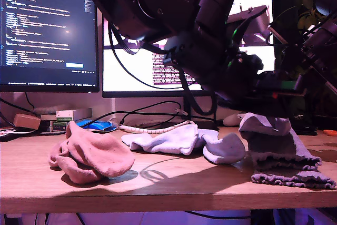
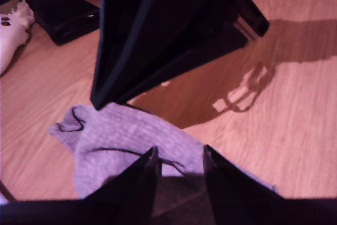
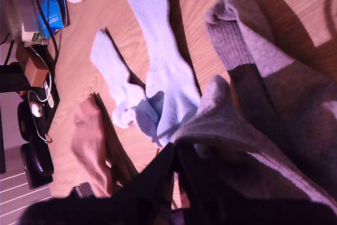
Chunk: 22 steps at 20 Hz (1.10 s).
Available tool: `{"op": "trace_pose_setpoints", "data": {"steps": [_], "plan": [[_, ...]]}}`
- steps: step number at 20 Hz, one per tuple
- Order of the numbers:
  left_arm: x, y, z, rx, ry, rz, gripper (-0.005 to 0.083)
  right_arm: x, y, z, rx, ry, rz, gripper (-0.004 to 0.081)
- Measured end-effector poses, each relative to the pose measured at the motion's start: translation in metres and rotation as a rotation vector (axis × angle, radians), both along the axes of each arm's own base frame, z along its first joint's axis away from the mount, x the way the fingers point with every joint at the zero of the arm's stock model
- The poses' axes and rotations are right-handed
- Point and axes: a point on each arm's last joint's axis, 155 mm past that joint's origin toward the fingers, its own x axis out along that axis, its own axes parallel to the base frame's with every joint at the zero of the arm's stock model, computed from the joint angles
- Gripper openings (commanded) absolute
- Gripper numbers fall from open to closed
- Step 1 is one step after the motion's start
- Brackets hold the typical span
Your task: Pair up the socks based on colour and pattern, by placing them on top of one another
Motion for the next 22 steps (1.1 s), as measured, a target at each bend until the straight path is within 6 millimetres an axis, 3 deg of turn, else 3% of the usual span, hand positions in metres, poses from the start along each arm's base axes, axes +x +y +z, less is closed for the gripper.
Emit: {"op": "trace_pose_setpoints", "data": {"steps": [4, 10, 12, 14, 18, 22], "plan": [[-0.003, 0.0, -0.022, 0.029, 0.045, 0.006, 0.024, 0.0, 0.0, 0.0, 0.0, 0.0, 0.0, -0.001], [-0.003, -0.002, -0.019, 0.002, 0.059, 0.017, 0.0237, -0.001, 0.002, 0.002, 0.014, 0.0, 0.011, -0.001], [-0.003, -0.002, -0.018, -0.011, 0.074, 0.027, 0.016, -0.001, 0.003, 0.002, 0.015, 0.0, 0.012, -0.001], [-0.001, -0.002, -0.017, -0.013, 0.073, 0.036, -0.002, -0.002, 0.003, 0.002, 0.015, 0.0, 0.013, -0.001], [-0.002, -0.001, -0.02, -0.003, 0.08, 0.037, -0.0019, -0.002, 0.003, 0.002, 0.017, 0.0, 0.014, -0.0008], [-0.006, 0.006, -0.033, 0.05, 0.117, 0.038, -0.0019, -0.002, 0.003, 0.002, 0.003, -0.016, 0.032, 0.0088]]}}
